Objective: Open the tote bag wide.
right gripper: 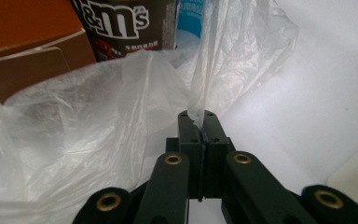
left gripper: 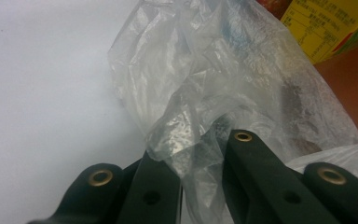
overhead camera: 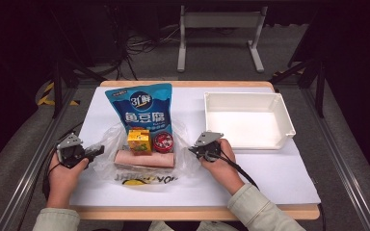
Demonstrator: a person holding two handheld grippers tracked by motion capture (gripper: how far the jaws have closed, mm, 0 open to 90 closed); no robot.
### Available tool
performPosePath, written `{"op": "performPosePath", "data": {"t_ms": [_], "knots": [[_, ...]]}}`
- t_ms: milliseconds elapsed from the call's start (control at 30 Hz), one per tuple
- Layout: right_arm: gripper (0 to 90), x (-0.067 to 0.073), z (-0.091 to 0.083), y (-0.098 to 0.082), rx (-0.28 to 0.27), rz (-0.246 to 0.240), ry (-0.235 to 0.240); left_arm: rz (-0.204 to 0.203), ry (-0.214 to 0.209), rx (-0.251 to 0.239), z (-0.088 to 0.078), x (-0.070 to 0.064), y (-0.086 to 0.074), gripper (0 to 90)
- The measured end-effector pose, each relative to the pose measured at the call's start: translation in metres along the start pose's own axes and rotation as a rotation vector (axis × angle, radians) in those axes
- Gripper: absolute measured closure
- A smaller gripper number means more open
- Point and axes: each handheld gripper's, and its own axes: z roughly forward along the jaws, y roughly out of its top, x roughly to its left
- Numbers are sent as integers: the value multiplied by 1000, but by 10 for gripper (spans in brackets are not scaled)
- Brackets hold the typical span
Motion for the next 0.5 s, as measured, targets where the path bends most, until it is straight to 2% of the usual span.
{"op": "performPosePath", "data": {"t_ms": [267,433,500], "knots": [[893,-3,2,-11,8,10,-4,-3,0,22,5,0,-3,882],[811,-2,1,-10,3,14,-9,5,14,55,7,2,-6,880],[719,-3,-3,-8,-40,19,-5,-5,10,50,8,2,-7,880]]}}
